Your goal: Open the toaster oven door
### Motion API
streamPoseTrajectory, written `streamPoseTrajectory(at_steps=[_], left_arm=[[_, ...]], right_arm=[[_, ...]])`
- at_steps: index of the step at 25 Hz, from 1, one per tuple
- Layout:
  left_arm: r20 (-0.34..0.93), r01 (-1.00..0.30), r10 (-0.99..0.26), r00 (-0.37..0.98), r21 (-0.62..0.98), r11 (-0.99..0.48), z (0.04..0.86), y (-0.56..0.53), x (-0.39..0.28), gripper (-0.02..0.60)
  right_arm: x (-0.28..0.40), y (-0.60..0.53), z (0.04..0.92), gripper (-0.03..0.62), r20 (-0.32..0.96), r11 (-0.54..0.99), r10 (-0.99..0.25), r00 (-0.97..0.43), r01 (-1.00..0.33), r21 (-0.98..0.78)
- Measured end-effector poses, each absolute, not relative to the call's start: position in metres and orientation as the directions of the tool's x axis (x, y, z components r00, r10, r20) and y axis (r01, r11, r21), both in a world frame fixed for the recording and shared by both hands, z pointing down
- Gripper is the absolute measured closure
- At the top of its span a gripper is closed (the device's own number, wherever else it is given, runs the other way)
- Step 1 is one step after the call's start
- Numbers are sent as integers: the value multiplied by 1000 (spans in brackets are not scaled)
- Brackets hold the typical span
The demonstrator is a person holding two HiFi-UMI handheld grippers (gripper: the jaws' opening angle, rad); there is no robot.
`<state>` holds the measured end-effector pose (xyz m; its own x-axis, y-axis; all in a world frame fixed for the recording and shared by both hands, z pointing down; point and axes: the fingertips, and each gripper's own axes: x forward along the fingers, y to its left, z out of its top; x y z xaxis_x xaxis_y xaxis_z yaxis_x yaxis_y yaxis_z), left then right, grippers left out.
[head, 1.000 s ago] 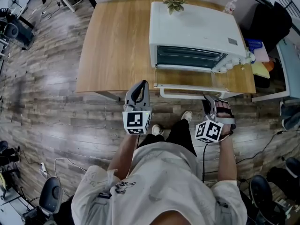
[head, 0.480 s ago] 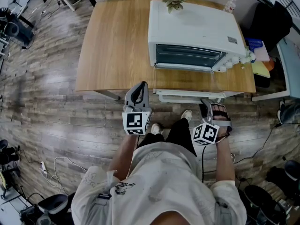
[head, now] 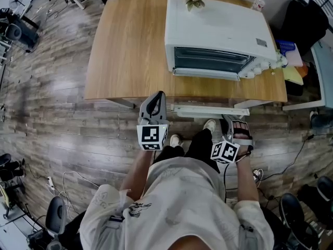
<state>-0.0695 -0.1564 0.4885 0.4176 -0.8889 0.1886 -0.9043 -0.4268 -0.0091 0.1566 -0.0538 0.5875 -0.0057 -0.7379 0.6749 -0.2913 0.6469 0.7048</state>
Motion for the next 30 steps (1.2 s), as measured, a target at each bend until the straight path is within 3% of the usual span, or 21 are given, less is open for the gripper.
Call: streamPoseTrajectory(at_steps=[30], left_arm=[[352,-909,-851,390,-4,-418,555,-126,-76,567]], right_arm=[[157,-42,649,494,465,438,-885,21,-298,848]])
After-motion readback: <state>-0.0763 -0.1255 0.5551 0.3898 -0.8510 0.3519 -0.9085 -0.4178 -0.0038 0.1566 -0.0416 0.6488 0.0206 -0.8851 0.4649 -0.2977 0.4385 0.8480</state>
